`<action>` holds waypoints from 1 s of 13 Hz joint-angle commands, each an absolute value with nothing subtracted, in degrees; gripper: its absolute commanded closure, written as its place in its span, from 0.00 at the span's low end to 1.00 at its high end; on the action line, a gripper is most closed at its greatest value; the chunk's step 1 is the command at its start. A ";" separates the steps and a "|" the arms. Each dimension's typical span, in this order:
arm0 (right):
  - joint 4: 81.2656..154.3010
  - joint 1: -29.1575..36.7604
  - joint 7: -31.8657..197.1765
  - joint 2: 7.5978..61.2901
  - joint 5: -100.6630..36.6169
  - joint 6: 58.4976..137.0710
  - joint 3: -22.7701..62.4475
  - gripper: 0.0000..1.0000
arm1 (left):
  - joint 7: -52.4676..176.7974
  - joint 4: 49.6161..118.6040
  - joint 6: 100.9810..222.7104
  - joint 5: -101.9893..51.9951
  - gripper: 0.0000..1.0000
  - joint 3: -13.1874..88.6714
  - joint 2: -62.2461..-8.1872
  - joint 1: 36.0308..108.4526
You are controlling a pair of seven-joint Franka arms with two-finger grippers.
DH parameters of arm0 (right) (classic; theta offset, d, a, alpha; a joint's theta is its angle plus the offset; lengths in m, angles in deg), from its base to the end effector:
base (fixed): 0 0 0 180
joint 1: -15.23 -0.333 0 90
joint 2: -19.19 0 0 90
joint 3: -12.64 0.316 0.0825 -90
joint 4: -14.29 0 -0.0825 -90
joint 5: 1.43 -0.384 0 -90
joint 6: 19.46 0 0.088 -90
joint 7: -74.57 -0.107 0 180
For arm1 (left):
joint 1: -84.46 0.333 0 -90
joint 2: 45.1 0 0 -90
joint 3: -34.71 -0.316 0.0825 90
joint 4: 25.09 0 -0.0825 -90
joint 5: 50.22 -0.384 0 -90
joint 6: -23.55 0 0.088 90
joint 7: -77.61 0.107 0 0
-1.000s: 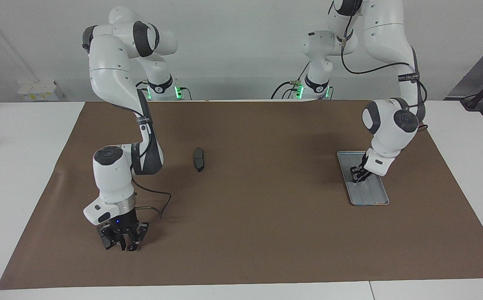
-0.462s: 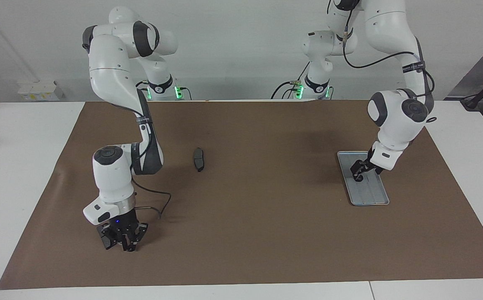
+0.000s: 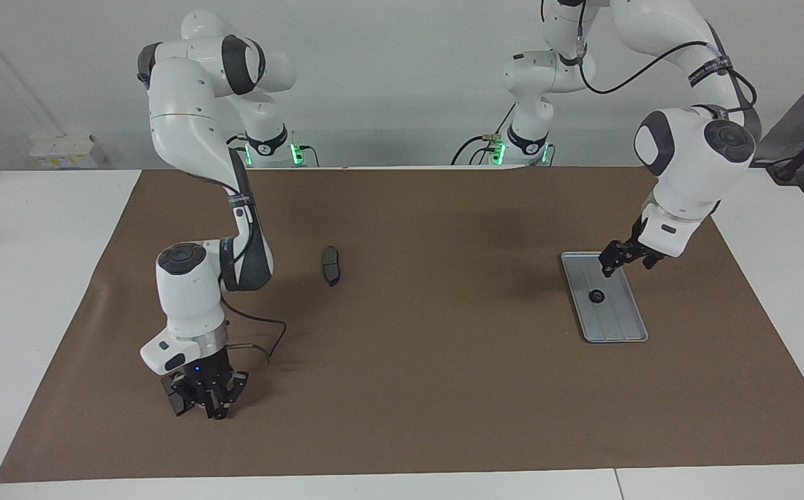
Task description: Pick bearing gear from pile to tray
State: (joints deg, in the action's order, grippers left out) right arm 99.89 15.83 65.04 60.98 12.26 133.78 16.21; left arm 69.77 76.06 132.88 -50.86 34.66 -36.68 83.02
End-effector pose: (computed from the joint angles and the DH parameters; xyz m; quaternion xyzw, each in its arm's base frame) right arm 0.7518 0.0361 0.2885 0.9726 0.0238 0.2289 0.0331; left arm 0.6047 -0.0139 0.4753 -0.9985 -0.0544 0.0017 0.0055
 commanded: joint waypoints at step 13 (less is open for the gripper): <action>98.76 -1.98 60.36 58.57 12.28 134.87 23.45 0.96 | 67.41 75.37 129.72 -50.31 0.00 34.80 -39.21 81.12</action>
State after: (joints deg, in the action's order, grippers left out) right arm 98.59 1.01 63.57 58.73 12.25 134.17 23.51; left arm 68.13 73.31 128.58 -50.78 35.27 -37.80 81.72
